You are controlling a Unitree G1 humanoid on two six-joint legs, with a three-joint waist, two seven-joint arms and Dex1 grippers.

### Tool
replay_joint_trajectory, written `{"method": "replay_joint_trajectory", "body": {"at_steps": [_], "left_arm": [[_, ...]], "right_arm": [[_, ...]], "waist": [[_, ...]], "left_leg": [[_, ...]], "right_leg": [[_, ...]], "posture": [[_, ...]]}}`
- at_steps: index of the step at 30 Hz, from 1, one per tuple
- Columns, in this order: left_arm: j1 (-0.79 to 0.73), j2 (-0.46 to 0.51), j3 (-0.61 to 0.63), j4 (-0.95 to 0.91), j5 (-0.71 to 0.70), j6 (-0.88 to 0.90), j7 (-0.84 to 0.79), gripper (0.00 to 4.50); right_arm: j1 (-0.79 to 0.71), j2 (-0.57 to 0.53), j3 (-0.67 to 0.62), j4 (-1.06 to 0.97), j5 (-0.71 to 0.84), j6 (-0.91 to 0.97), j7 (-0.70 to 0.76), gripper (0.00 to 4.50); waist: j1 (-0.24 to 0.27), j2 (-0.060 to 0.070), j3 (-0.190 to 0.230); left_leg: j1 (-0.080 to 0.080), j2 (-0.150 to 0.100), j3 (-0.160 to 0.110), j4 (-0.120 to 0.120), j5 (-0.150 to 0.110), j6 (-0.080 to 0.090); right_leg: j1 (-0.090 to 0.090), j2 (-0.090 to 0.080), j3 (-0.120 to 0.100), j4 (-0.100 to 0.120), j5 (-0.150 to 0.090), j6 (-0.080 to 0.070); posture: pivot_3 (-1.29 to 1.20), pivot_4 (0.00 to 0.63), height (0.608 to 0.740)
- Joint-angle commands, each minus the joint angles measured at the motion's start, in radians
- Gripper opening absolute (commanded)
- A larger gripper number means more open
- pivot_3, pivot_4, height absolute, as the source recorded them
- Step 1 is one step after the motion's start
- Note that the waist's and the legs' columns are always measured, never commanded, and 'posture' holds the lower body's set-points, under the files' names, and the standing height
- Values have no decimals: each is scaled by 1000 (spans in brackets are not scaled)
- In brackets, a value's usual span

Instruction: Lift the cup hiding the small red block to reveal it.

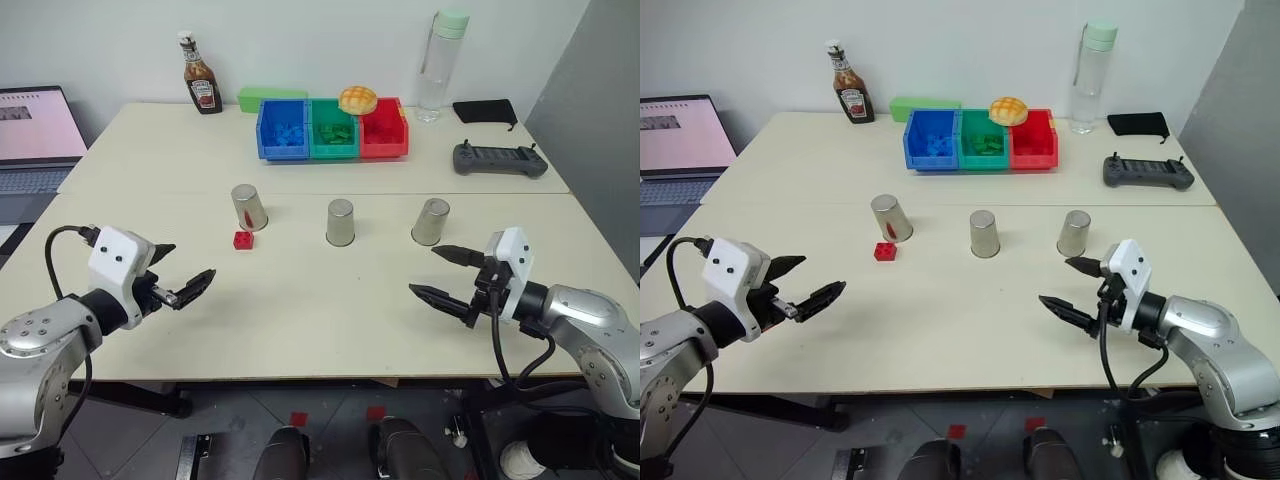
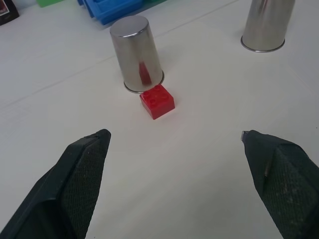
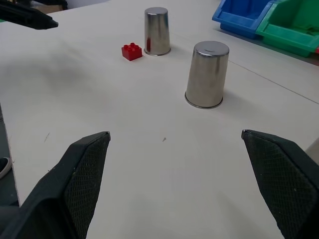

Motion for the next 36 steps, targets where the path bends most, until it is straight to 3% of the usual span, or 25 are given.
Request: {"method": "replay_joint_trajectory", "body": {"at_steps": [1,36], "left_arm": [[-26,9,8,-7,-25,-3,-14,4468],[-56,-19,-66,-33,20,-33,42,4468]], "right_arm": [[-1,-10,-31,-15,18,-15,8,4500],[-16,-4,-1,-11,21,-25,37,4500]], "waist": [[0,0,0],[0,0,0]], "left_leg": [[0,0,0,0,0,0],[0,0,0,0,0,0]], "right_leg": [[0,0,0,0,0,0],[0,0,0,0,0,-1]], "posture": [[0,150,740],[0,150,740]]}}
